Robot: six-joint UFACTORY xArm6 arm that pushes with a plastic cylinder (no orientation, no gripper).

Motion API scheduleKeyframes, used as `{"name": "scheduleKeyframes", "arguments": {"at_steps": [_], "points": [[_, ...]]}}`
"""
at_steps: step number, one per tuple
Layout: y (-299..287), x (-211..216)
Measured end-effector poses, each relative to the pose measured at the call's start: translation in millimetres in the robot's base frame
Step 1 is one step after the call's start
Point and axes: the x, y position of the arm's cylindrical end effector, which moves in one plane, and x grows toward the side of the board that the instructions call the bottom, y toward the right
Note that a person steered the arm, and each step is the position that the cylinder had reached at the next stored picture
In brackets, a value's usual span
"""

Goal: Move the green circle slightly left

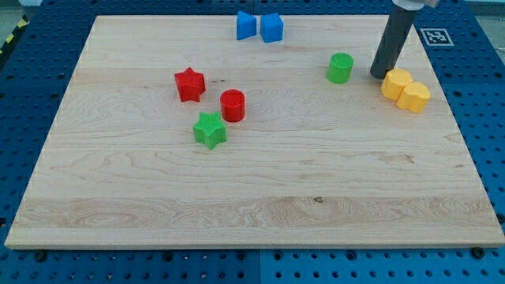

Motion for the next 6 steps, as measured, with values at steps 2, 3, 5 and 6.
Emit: {"name": "scheduleKeyframes", "arguments": {"at_steps": [2,3,5,6], "points": [[0.2,4.0],[-7.8,0.9],[-64.5,-12.1],[-70.0,-18.0]]}}
